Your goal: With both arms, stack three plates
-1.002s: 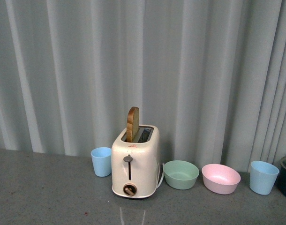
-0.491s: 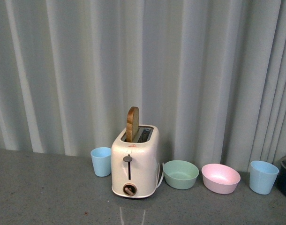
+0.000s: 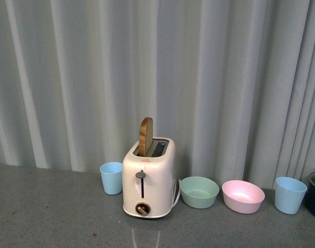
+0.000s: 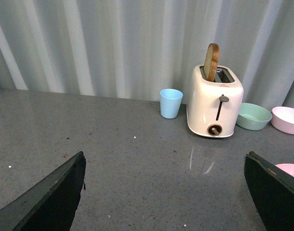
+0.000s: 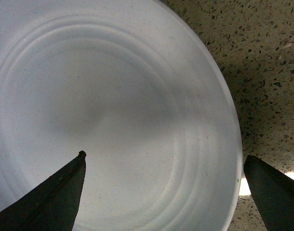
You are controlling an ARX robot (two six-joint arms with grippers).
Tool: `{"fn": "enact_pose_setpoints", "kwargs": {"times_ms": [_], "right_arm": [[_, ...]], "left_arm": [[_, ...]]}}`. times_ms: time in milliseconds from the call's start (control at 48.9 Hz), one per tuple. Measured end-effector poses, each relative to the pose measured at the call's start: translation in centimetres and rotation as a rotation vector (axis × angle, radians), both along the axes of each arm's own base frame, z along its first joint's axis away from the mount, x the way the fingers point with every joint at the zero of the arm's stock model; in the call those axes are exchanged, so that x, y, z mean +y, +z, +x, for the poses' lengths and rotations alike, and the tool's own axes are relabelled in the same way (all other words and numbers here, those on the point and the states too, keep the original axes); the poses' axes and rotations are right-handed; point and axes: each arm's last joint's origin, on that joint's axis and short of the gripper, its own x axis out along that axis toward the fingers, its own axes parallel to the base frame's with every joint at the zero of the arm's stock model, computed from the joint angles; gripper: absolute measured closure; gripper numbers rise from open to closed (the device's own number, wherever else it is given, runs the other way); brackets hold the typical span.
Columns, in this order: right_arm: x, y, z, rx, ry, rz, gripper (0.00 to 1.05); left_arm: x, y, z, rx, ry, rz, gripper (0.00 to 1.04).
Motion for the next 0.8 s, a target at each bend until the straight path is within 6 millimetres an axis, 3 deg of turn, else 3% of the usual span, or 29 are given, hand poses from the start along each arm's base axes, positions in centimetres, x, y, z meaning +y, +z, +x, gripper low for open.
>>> {"fn": "enact_pose_setpoints", "kwargs": {"times_ms": [552, 798], "right_arm": [[-0.4, -1.6, -1.0, 0.032, -0.034, -0.005, 0.08], [-0.8, -2.1, -1.7, 0.039, -0.051, -0.005, 0.42]], "left_arm": [[0.0, 0.0, 0.0, 0.000, 0.000, 0.000, 0.07], [0.0, 0.0, 0.0, 0.000, 0.000, 0.000, 0.07]]}}
